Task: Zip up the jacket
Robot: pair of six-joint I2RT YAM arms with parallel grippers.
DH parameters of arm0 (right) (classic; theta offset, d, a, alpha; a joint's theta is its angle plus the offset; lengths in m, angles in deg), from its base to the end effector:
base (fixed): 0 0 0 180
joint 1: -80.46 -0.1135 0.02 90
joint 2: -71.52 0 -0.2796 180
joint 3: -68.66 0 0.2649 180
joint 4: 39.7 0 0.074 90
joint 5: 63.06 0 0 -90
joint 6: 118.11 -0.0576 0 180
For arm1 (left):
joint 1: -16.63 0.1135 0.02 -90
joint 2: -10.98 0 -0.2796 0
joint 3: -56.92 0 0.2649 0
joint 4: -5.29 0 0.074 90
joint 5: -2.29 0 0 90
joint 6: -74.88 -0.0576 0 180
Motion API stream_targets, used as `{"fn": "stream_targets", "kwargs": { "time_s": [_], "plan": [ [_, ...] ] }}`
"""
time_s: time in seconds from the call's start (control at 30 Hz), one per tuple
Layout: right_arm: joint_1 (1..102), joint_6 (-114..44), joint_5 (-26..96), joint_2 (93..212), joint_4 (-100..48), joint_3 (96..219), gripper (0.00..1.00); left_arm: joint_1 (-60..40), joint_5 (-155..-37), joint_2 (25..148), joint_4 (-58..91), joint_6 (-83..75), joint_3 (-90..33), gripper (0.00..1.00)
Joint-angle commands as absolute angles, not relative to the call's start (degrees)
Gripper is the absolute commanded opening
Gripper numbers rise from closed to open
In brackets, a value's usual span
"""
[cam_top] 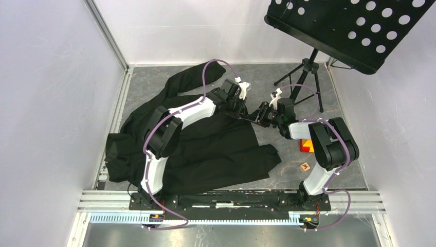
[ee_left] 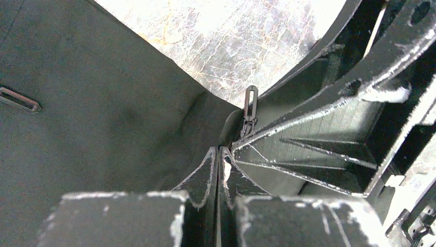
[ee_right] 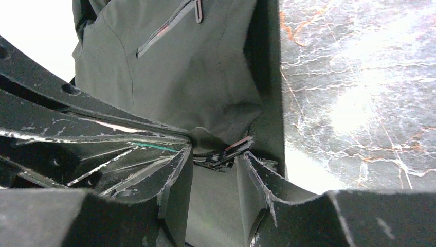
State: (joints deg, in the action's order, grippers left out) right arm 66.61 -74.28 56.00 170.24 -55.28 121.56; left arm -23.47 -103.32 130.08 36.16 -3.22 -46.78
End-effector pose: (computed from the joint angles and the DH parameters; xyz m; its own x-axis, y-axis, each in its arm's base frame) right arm 0.3374 0.1120 0.1373 -0.7835 0.4563 -0.4218 -0.0743 0.6051 0.7926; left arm 0.3731 -0.3345 0.1939 -0.6981 0.3282 -0.6363 0.6323 0.6996 -0.3328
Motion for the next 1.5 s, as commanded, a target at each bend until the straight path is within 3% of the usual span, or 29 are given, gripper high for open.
{"fn": "stream_targets", "kwargs": {
  "time_s": [0.0,0.37,0.73,0.83,0.93,1.13,1.47],
  "plan": [
    [68.1,-79.8,55.6,171.5,-54.6,122.9,0.42,-23.3,-105.0,127.7,33.8,-1.0,-46.4,0.02],
    [68.7,-77.6,56.2,172.4,-53.9,123.9,0.32,-22.8,-106.9,128.6,34.0,0.6,-46.6,0.02],
    [68.7,-77.3,56.0,171.8,-55.3,122.1,0.29,-22.1,-107.6,128.4,34.0,1.7,-46.5,0.02],
    [68.6,-77.5,56.0,171.1,-56.7,121.2,0.22,-22.1,-107.9,128.2,33.9,2.0,-46.6,0.02],
    [68.6,-77.3,56.0,170.1,-59.3,120.0,0.02,-22.1,-108.5,128.2,33.7,2.4,-46.5,0.02],
    [68.5,-74.2,56.5,167.7,-61.7,119.4,0.0,-20.4,-112.4,128.5,34.1,4.8,-46.9,0.03],
    [68.3,-72.3,59.7,165.2,-62.8,118.2,0.0,-18.3,-121.6,127.9,34.5,1.4,-45.7,0.69]
  ]
}}
